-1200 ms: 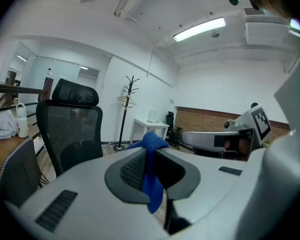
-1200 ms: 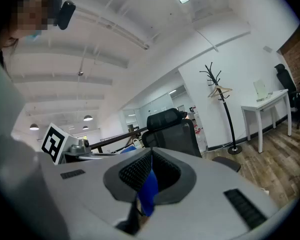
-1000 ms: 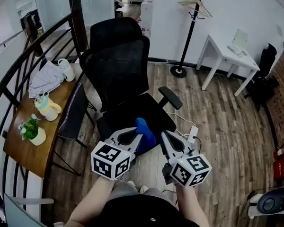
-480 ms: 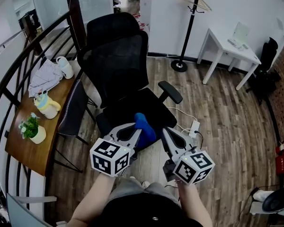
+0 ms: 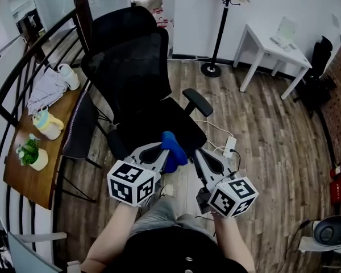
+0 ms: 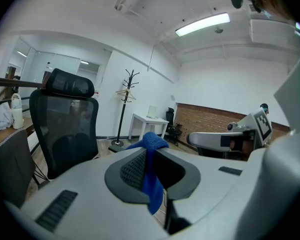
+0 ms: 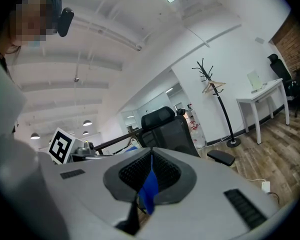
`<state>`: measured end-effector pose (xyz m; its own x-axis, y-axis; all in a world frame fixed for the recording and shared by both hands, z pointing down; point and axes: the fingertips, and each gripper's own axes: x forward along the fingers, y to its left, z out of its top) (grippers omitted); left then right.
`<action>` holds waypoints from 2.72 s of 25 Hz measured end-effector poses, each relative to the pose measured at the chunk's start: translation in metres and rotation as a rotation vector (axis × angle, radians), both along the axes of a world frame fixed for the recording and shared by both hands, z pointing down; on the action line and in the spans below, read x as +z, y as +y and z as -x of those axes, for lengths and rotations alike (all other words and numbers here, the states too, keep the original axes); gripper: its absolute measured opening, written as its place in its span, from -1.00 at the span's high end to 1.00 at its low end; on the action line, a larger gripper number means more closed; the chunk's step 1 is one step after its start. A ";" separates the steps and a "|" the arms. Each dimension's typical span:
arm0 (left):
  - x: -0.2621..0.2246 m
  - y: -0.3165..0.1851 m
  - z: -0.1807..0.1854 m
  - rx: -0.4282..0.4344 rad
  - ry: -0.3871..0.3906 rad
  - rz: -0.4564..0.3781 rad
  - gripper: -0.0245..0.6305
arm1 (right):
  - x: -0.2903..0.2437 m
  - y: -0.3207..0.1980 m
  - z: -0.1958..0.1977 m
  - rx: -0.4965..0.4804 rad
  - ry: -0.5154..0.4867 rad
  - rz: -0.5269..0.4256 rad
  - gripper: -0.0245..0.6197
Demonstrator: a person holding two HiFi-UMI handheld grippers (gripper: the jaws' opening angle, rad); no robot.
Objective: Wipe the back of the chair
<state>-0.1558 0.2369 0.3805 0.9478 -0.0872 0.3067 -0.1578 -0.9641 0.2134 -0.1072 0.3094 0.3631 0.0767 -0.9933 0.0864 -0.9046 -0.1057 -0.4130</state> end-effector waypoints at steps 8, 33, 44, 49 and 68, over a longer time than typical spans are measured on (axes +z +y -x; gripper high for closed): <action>0.006 -0.038 -0.052 0.008 0.015 0.033 0.81 | 0.014 -0.043 -0.040 -0.023 0.005 0.032 0.83; 0.004 -0.277 -0.128 -0.238 0.064 0.092 0.81 | -0.008 -0.316 -0.124 -0.309 0.083 0.026 0.83; -0.012 -0.322 -0.135 -0.344 0.067 0.033 0.81 | -0.027 -0.361 -0.155 -0.329 0.109 -0.007 0.83; -0.032 -0.339 -0.155 -0.389 0.075 -0.026 0.81 | -0.037 -0.379 -0.178 -0.379 0.112 -0.036 0.83; -0.164 -0.441 -0.259 -0.432 0.124 -0.362 0.81 | -0.112 -0.470 -0.263 -0.477 0.154 -0.221 0.83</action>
